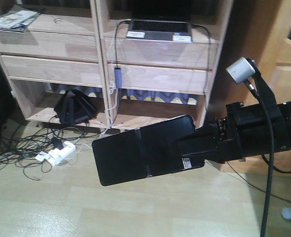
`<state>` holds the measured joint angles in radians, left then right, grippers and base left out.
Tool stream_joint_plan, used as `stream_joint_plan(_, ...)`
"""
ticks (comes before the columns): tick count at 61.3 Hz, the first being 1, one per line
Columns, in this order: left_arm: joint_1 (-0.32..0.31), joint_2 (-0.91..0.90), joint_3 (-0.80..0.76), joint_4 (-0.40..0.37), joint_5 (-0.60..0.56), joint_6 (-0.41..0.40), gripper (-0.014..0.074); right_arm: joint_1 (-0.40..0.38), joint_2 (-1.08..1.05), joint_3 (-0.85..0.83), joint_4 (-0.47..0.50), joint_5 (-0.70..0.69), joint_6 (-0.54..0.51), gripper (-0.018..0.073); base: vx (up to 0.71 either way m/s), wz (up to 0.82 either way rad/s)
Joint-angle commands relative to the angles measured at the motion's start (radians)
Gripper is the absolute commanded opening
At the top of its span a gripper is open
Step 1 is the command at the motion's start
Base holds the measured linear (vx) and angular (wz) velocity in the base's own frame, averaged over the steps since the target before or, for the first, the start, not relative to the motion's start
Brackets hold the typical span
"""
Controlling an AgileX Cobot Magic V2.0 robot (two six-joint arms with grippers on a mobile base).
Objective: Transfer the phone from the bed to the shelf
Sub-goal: 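Carry the phone in the right gripper toward the wooden shelf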
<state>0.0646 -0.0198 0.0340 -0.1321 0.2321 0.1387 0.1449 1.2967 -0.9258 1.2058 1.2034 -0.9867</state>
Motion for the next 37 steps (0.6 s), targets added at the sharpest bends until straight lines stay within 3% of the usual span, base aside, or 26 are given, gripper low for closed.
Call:
stream_joint_plan(1, 0.001, -0.006, 0.002, -0.006, -0.073, -0.004, 0.0001, -0.003, -0.032, -0.027, 0.091, 0.077, -0.002, -0.0001, 0.23, 0.23)
stream_joint_plan(37, 0.001, -0.006, 0.002, -0.006, -0.073, -0.004, 0.0001, -0.003, -0.032, -0.027, 0.091, 0.077, -0.002, -0.0001, 0.27, 0.09)
